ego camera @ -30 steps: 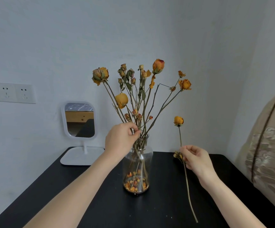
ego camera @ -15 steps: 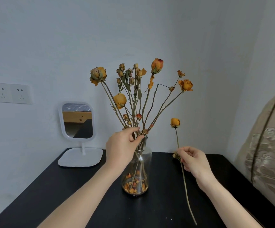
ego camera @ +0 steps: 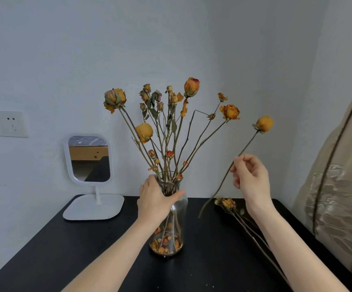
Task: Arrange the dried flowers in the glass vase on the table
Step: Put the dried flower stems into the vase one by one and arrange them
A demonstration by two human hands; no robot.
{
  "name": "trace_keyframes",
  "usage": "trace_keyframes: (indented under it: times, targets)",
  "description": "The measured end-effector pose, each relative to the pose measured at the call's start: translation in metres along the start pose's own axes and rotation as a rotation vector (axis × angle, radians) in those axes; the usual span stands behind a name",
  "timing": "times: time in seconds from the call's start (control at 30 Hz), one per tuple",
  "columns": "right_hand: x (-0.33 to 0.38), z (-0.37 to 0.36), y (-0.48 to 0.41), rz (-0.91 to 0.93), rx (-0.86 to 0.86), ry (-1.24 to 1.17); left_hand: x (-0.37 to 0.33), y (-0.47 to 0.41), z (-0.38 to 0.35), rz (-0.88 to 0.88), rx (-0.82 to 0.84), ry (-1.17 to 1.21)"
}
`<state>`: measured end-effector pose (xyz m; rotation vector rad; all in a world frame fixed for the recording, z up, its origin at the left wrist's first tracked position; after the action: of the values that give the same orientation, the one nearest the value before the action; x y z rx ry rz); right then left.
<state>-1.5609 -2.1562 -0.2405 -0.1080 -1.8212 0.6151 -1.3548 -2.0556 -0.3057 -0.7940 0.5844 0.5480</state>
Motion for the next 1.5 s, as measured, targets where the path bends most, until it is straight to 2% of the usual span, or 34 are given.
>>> trace_keyframes:
  times: [0.13, 0.23, 0.57, 0.7, 0.8, 1.1, 1.17, 1.33, 1.5]
  targets:
    - [0.018, 0.001, -0.008, 0.110, -0.028, -0.034, 0.002, -0.003, -0.002, 0.000, 0.001, 0.084]
    - [0.026, 0.001, -0.012, 0.161, -0.032, -0.039, 0.004, -0.001, -0.001, -0.006, 0.123, 0.208]
    - [0.035, -0.010, -0.018, 0.173, 0.014, -0.096, 0.012, 0.000, -0.003, 0.068, 0.391, 0.366]
    - [0.041, -0.012, -0.019, 0.172, 0.030, -0.099, 0.012, 0.003, 0.000, 0.013, 0.283, 0.265]
    - [0.043, -0.018, -0.020, 0.168, 0.078, -0.086, 0.011, 0.003, 0.004, 0.022, 0.210, 0.321]
    - [0.049, -0.055, -0.023, 0.167, 0.285, 0.009, 0.014, 0.000, 0.000, 0.058, 0.310, 0.339]
    - [0.048, -0.065, -0.022, 0.168, 0.335, 0.075, 0.012, 0.002, -0.003, 0.046, 0.325, 0.376]
    - [0.045, -0.087, -0.016, 0.233, 0.441, 0.365, 0.010, 0.004, -0.001, 0.025, 0.188, 0.368]
    - [0.040, -0.096, -0.016, 0.278, 0.443, 0.526, 0.021, 0.001, -0.003, 0.098, 0.259, 0.374]
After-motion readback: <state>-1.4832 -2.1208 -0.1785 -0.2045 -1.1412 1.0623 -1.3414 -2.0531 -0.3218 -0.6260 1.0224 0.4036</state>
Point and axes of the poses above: each hand's wrist, its own y-axis away from the middle knuckle, its own z-axis out of the back of the hand, x = y × z, the point moved 6 cm from there along -y, towards the middle knuckle, and after that the axes turned 4 degrees about -y, right-handed, at the moved point
